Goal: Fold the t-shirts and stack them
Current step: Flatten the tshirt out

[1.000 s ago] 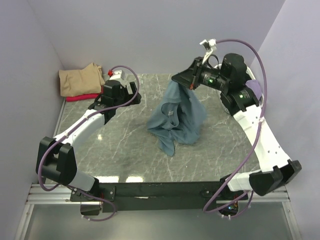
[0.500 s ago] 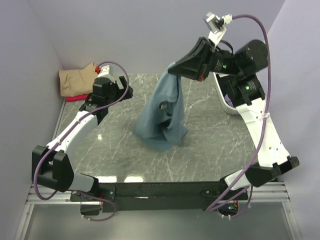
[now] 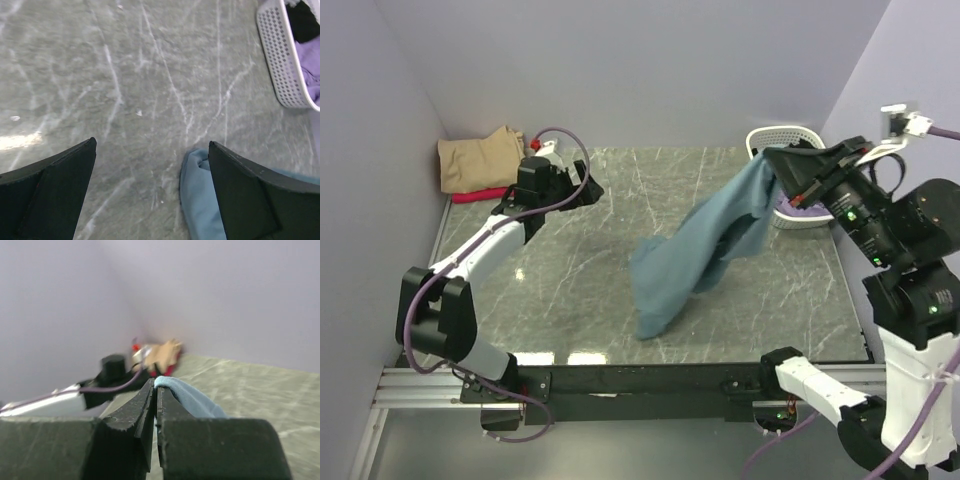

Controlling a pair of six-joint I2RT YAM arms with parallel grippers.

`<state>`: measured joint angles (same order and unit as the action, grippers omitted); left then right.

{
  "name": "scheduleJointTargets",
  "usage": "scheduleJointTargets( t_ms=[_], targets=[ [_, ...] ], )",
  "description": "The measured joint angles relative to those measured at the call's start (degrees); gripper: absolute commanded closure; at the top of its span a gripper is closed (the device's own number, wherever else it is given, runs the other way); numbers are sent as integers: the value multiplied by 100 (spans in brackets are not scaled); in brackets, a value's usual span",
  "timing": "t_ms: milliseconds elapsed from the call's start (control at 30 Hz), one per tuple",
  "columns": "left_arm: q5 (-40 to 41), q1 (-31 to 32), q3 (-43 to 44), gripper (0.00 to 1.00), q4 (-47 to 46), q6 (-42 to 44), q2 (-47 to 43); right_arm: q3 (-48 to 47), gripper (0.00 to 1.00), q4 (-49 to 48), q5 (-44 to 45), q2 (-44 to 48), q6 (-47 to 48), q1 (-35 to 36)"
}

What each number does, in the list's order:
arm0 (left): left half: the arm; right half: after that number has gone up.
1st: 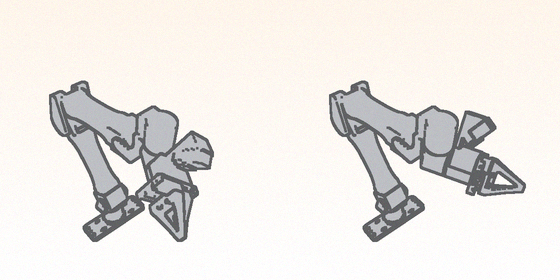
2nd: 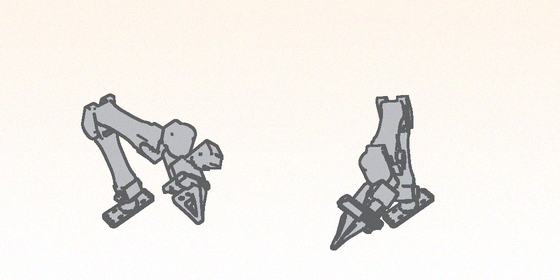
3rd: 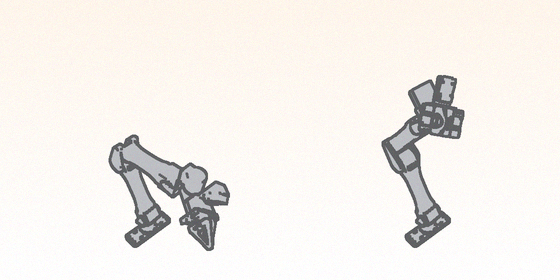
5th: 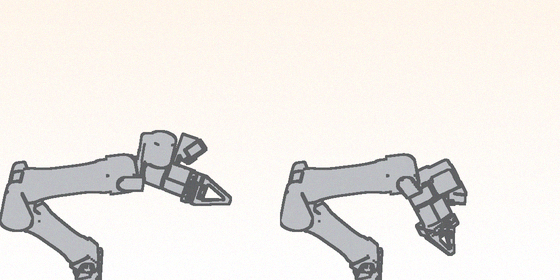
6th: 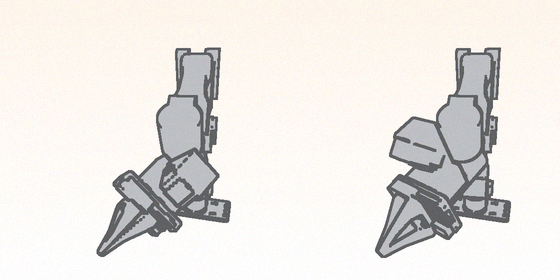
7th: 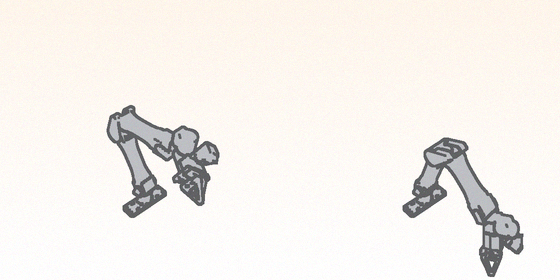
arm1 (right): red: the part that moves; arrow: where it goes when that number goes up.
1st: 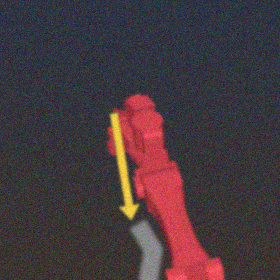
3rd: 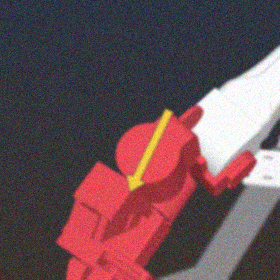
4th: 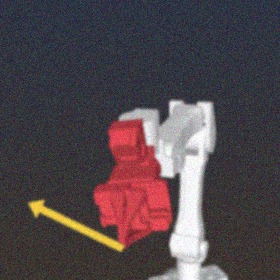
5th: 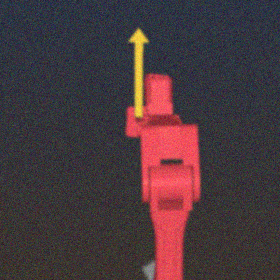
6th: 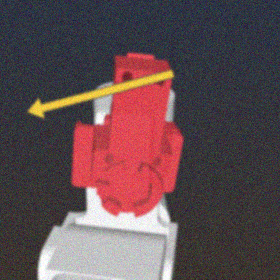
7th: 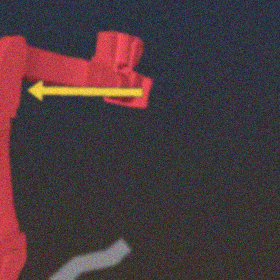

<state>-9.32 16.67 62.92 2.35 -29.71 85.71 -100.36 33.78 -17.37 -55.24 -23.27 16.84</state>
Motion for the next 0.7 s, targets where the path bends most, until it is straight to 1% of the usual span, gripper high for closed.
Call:
scheduleJointTargets(
  t_ms=[100,200,300,433,500,600,700],
  targets=[
    [-404,2,22,0,-92,2,142,-343,94,356,608,-103,168,0],
    [-870,4,142,0,-188,13,367,-402,95,514,782,-326,227,0],
    [-1495,20,282,1,-374,17,758,15,93,507,791,-385,210,0],
    [-2288,157,487,1,-695,-70,1528,634,93,678,839,-413,168,0],
    [-2588,348,680,1,-708,-109,1993,728,93,824,892,-422,166,0],
    [-2778,748,1047,1,-529,-66,2522,743,93,824,938,-354,166,0],
    [-2774,1108,1215,1,-343,13,2664,745,92,820,949,-247,166,0]
  ],
)
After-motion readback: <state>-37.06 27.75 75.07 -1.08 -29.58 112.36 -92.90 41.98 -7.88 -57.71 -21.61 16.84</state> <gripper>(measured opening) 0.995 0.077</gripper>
